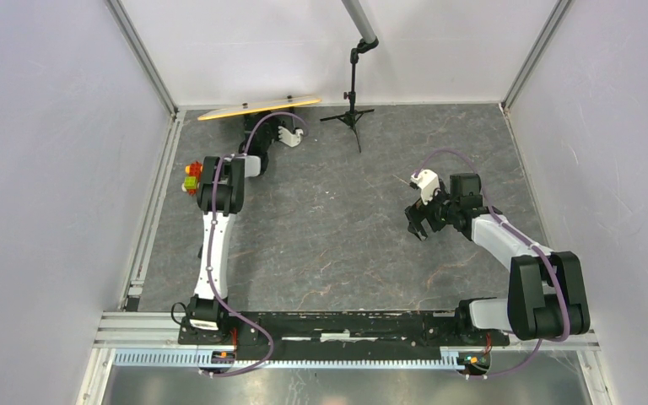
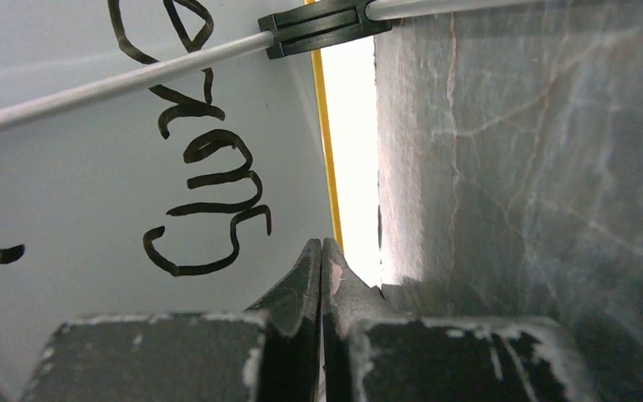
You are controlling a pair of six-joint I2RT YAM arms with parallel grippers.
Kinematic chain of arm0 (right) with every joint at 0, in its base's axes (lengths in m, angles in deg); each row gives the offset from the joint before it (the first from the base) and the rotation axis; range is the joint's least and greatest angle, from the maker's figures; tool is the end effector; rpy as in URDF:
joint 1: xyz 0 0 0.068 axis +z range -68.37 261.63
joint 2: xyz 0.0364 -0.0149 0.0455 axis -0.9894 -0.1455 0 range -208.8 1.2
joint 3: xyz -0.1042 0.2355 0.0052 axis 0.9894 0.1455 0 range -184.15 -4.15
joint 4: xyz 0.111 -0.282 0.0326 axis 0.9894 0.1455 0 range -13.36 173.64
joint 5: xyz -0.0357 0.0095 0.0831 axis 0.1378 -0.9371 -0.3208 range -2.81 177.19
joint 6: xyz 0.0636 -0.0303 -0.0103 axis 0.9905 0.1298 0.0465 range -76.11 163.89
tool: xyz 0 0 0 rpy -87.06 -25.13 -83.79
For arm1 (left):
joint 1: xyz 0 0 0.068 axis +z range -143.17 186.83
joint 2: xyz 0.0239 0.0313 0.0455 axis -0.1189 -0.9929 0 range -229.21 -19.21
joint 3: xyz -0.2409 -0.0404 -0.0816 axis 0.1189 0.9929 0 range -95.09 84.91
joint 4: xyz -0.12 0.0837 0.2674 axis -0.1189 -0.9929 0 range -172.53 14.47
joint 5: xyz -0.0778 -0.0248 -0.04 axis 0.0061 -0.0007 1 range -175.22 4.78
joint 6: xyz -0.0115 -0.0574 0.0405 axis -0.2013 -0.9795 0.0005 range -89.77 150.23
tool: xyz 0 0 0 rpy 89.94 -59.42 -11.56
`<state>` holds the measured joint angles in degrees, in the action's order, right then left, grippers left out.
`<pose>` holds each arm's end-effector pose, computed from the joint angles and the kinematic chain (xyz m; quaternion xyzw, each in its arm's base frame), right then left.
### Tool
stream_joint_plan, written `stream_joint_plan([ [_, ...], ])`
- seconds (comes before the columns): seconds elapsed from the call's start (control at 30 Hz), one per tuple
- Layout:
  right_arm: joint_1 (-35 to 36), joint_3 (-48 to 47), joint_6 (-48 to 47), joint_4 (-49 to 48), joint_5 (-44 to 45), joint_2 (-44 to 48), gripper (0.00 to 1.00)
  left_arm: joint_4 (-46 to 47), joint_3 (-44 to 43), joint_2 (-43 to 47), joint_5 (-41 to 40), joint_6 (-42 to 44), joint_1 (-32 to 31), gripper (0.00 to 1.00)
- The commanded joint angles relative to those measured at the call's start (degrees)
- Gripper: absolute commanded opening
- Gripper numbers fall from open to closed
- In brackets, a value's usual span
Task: Write a sentence on the whiteboard
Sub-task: Move the whiteboard to the center of the board.
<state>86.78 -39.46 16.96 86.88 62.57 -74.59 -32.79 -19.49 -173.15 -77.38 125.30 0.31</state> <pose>0.2965 0.0511 0.1124 -0.3231 0.8646 0.1351 0.3604 0.6036 -0.0769 0.0245 0.6068 0.4364 0.4259 0.5099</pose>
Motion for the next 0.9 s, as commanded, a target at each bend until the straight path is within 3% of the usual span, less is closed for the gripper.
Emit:
stream_joint_plan([
  [0.0,-0.14,-0.86,-0.83,-0.42,-1.24,-0.25,0.97,-4.81,-4.25,-4.63,2.42,2.12,1.15,0.02],
  [0.1,-0.14,-0.82,-1.01,-0.4,-1.03,-0.27,0.97,-3.07,-2.27,-5.26,2.97,2.4,1.17,0.02],
  [0.87,-0.14,-1.19,-0.71,-0.13,-2.81,0.42,0.97,18.08,40.32,8.8,6.67,4.52,-3.73,0.02],
])
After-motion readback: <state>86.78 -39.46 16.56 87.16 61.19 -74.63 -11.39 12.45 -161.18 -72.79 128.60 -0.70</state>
